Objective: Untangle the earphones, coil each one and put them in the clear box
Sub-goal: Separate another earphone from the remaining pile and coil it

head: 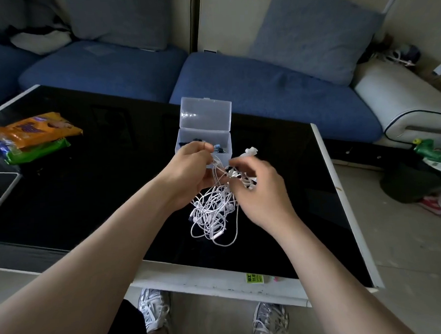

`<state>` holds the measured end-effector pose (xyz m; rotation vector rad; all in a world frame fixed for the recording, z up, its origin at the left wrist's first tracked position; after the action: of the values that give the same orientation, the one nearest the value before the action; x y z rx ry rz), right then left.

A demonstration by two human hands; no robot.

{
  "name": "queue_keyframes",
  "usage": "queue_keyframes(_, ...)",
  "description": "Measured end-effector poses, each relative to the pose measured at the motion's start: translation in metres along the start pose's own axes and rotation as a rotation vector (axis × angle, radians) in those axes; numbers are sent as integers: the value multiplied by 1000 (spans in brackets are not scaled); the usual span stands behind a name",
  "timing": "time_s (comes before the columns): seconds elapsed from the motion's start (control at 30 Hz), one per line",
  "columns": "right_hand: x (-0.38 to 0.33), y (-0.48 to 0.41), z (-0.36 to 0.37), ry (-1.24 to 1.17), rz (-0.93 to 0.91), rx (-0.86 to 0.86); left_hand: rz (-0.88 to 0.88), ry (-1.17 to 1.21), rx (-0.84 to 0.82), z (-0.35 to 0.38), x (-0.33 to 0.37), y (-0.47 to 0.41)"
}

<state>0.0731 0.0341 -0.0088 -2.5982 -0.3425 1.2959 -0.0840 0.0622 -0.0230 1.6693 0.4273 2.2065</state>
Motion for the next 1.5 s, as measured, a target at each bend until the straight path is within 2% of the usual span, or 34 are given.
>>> queue_keyframes(0.1, -2, -1, 7, -62, -15, -68, 20, -36, -13, -2, 2, -1)
queue_keyframes(0.37, -8, -3, -6, -2, -67, 52, 31, -14, -20, -7, 4, -3)
queue_keyframes(0.47, -1, -2, -11, -60, 5, 93, 65, -82, -21, -7, 6, -4)
queue_keyframes(0.57, 8, -2, -11, -137, 105, 95, 149, -358, -47, -5, 12, 0)
queue_keyframes(0.67, 13, -2, -12, -162, 155, 111, 233, -710, 29, -5, 15, 6)
queue_keyframes(0.8, 15, -4, -13, -187, 168, 115, 381, -970, 112, -6, 22, 10)
queue_keyframes(0.9, 19, -2, -6, -342, 253, 73, 372, -1093, 185, -14, 25, 9)
queue_keyframes(1.1, 17, 1, -4, -572, 337, 153, 233, -1161, 237, -26, 19, 3)
queue_keyframes(1.23, 3, 0, -8, -432, 191, 157, 230, -1219, 218, -21, 16, 2)
queue_keyframes(1.37, -4, -4, -20, -294, 24, 272, 245, -1235, 223, -20, 14, 2)
queue_keyframes(1.5, 3, -3, -9, -521, 189, 265, 265, -1245, 299, -22, 17, -4)
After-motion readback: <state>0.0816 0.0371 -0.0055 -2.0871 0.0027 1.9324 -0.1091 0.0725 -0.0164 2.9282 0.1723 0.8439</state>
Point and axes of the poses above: each hand's wrist, its own y-axis away from the middle knuckle, its own z-axis out of the palm, x = y × z, the point moved 8 cm from there along -y, towards the middle knuckle, and after that the axes turned 9 degrees about -z, right-handed, at the moved point
